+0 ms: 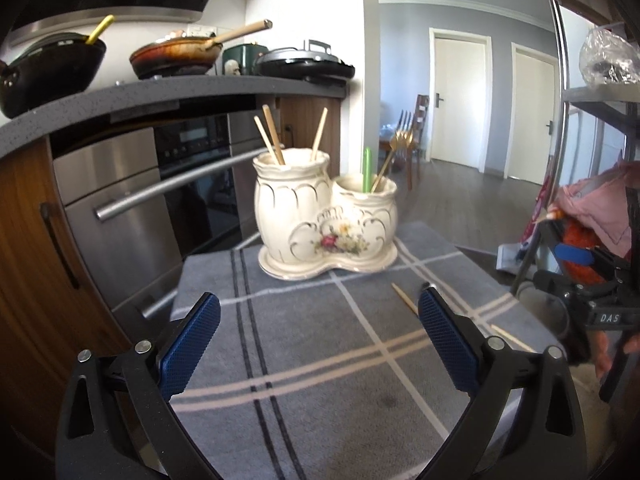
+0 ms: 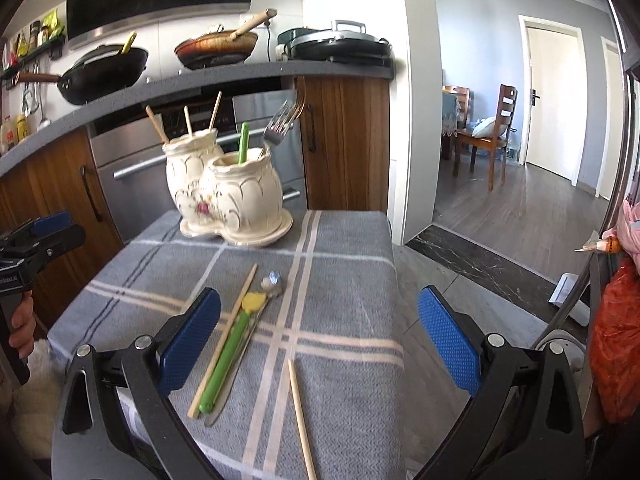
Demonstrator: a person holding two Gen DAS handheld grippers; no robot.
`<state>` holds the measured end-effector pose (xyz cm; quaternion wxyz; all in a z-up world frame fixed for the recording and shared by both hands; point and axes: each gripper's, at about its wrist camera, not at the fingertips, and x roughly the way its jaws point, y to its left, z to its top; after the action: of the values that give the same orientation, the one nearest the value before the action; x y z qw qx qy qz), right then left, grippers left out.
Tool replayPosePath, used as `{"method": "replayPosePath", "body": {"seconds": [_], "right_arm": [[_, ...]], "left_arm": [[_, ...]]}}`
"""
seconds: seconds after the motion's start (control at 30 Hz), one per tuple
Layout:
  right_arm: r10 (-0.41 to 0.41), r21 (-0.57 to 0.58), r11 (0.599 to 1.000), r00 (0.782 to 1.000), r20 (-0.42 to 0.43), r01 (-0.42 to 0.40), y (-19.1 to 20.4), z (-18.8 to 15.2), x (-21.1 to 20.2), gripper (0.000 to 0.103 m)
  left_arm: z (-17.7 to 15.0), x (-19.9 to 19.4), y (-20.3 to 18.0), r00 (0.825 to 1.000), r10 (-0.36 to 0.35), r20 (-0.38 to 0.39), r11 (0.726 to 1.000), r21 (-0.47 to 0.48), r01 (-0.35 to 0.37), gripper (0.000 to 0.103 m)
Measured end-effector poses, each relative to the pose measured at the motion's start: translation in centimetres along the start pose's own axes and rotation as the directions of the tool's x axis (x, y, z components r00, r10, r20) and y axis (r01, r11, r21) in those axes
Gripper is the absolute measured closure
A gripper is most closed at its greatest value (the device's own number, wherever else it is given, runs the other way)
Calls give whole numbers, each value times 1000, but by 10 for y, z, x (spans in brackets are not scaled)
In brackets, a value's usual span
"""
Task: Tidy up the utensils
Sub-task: 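Grasp the silver flower-handled spoon with the right tool and lift it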
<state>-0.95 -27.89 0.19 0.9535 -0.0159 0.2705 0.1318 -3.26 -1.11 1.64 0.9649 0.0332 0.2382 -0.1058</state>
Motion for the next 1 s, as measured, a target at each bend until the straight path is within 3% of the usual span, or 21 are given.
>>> {"method": "replayPosePath", "body": {"seconds": [0.17,0.53,0.6,0.67,0.73,0.8,0.87,1.0], "right_arm": [[-4,-27,1000,998,-65,2,0,-15,-2,5],[-17,-99,995,972,-234,-6,3,-56,-12,9],[3,-85,996,971,-240,-24,6,-54,-9,16],[10,-93,995,967,-256,-35,13,-52,-6,34],[27,-115,992,963,-269,-60,20,-53,-6,39],[21,-133,989,959,-284,-61,24,-52,-3,55],[-12,-136,990,959,-284,-28,25,-48,0,57],[49,-67,995,963,-266,-69,26,-27,12,66]], "left_arm": [[-8,8,-5,1000,-8,-23,1000,30,9,5],[-15,20,-7,998,-32,-57,999,42,35,5],[-16,21,-8,997,-38,-62,998,41,40,5],[-16,22,-10,997,-48,-65,998,42,51,5],[-17,19,-11,997,-54,-59,997,52,57,5],[-18,16,-12,997,-52,-48,996,72,55,5],[-18,16,-13,998,-46,-44,995,81,50,5],[-20,21,-12,996,-66,-68,995,67,70,5]]}}
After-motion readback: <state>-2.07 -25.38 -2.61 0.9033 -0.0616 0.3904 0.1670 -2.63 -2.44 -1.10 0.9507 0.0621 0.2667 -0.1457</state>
